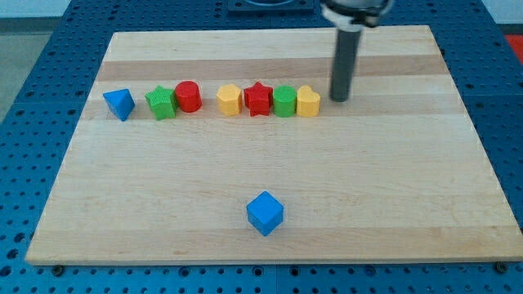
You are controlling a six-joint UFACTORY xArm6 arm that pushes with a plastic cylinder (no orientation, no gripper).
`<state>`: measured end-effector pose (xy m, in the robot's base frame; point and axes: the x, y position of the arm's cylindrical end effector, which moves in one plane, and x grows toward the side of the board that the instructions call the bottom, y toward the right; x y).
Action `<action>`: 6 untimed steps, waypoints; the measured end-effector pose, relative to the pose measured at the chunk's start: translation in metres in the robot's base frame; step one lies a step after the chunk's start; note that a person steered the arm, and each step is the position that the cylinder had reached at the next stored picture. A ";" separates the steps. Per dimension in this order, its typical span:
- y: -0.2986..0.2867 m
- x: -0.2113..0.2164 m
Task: Slightly move the blue cube bottom right of the board
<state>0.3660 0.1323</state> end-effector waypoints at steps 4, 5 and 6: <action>-0.030 0.225; -0.120 0.253; -0.200 0.240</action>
